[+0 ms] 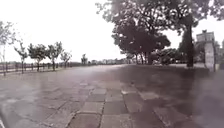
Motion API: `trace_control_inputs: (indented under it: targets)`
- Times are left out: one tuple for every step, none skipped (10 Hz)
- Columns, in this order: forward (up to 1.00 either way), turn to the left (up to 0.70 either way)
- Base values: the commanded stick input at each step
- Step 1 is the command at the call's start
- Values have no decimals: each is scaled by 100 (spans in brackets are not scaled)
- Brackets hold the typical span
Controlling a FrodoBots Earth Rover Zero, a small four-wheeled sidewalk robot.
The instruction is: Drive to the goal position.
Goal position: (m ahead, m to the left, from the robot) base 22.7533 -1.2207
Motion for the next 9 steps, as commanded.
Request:
trace_control_inputs:
  targets:
    - [100,0]
    - [100,0]
    - [100,0]
    - [100,0]
    - [100,0]
    - [100,0]
    - [100,0]
    - [100,0]
    - [100,0]
